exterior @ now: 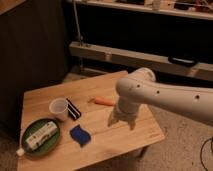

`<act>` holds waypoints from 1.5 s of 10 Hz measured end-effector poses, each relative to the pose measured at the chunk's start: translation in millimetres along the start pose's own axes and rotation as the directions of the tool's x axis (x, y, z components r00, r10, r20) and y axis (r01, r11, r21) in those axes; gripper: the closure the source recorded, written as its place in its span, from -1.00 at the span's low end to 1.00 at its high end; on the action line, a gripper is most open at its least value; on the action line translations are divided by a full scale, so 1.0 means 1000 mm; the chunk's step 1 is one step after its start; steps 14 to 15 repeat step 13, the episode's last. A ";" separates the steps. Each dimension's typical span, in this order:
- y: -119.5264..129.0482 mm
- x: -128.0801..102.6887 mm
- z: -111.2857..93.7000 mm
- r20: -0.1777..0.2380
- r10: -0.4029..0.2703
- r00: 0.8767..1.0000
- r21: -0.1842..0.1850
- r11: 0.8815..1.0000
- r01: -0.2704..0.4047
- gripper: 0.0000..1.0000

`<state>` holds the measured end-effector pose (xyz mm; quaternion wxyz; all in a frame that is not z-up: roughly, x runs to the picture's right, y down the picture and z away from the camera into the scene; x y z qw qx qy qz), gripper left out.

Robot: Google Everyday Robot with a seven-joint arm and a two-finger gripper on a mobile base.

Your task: Move the arm in a circular motion

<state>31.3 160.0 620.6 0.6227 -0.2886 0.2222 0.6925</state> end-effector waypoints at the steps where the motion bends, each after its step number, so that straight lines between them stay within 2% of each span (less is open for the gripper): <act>1: 0.032 0.011 0.002 -0.021 -0.052 0.998 -0.005 0.999 0.052 -0.30; 2: 0.059 0.017 0.006 -0.038 -0.102 0.994 -0.009 0.995 0.101 -0.30; 4: 0.119 0.016 0.012 -0.048 -0.219 0.974 -0.010 0.976 0.219 -0.30; 6: 0.156 0.003 0.016 -0.041 -0.278 0.960 0.006 0.960 0.278 -0.30; 7: 0.167 -0.013 0.018 -0.020 -0.280 0.960 0.027 0.960 0.280 -0.30; 9: 0.170 -0.038 0.016 0.015 -0.269 0.963 0.052 0.962 0.268 -0.30; 10: 0.158 -0.067 0.011 0.053 -0.252 0.966 0.076 0.966 0.248 -0.30; 12: 0.140 -0.103 0.002 0.102 -0.232 0.967 0.096 0.970 0.223 -0.30; 13: 0.125 -0.128 -0.005 0.142 -0.218 0.966 0.113 0.973 0.203 -0.30; 15: 0.125 -0.128 -0.005 0.142 -0.218 0.966 0.113 0.973 0.203 -0.30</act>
